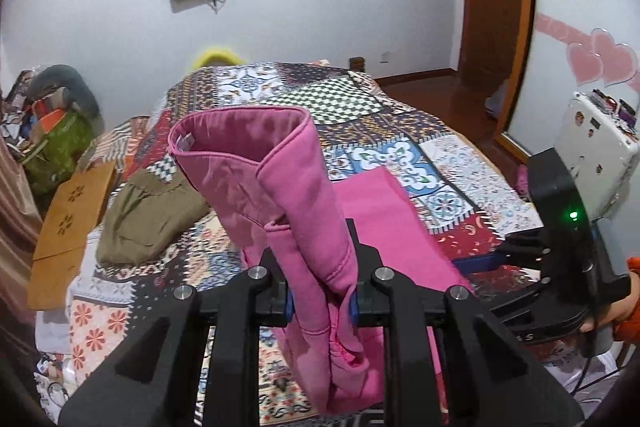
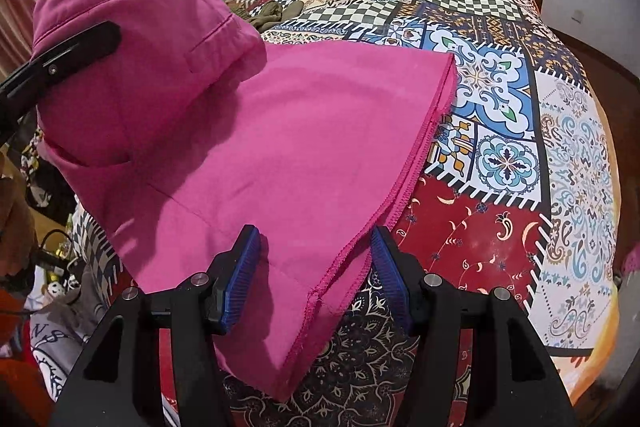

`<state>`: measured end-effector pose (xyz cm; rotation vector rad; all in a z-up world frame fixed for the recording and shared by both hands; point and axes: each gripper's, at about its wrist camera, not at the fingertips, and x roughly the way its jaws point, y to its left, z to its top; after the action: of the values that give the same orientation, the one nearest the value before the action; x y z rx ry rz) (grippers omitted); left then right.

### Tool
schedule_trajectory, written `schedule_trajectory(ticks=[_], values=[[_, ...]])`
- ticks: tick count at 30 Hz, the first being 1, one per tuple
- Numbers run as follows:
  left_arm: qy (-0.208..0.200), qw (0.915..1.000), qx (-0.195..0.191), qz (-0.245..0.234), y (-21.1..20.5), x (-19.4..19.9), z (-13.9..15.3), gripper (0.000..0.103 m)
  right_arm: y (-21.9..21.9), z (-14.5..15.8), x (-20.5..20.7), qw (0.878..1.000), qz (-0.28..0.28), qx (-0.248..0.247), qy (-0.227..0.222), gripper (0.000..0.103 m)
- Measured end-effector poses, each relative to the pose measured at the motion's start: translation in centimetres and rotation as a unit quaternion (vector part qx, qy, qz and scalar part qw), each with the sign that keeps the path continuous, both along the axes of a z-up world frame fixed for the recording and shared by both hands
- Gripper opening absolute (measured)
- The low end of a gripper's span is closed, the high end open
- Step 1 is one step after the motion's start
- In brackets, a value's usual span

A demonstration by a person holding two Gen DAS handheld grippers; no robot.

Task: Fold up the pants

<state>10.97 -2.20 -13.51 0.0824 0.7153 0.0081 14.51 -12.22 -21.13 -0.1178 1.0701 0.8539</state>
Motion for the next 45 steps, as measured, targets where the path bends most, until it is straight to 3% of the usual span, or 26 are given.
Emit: schedule_trajectory(ticks=[13, 22, 28, 35, 37, 39, 40, 45], values=[[0.021, 0.9972, -0.026, -0.066, -2.9, 0.8, -0.3, 0.019, -2.9, 0.9, 0.5, 0.999, -0.037, -0.005, -0.010, 0.055], [0.106, 0.9855, -0.061, -0.117, -5.5, 3.1, -3.3, 0.019, -5.5, 2.0, 1.1, 0.997, -0.075, 0.003, -0.022, 0.055], [0.159, 0.9763, -0.077, -0.125, -5.9, 4.3, -5.1, 0.019, -6.3, 2.4, 1.1, 0.996, -0.084, 0.006, -0.027, 0.055], [0.182, 0.9710, -0.089, -0.127, -6.0, 4.9, -6.2, 0.019, -6.3, 2.4, 0.9, 0.996, -0.081, 0.008, -0.027, 0.055], [0.181, 0.9709, -0.085, -0.132, -6.2, 4.8, -6.1, 0.026, -6.3, 2.5, 0.8, 0.996, -0.080, 0.007, -0.028, 0.055], [0.188, 0.9672, -0.096, -0.140, -6.4, 4.8, -6.1, 0.051, -6.4, 2.5, 0.8, 0.996, -0.080, 0.005, -0.030, 0.055], [0.193, 0.9652, -0.104, -0.142, -6.4, 4.8, -6.1, 0.056, -6.4, 2.5, 0.8, 0.996, -0.079, 0.004, -0.031, 0.055], [0.180, 0.9687, -0.096, -0.141, -6.8, 4.3, -5.5, 0.058, -6.3, 2.6, 0.8, 0.996, -0.079, 0.003, -0.033, 0.055]])
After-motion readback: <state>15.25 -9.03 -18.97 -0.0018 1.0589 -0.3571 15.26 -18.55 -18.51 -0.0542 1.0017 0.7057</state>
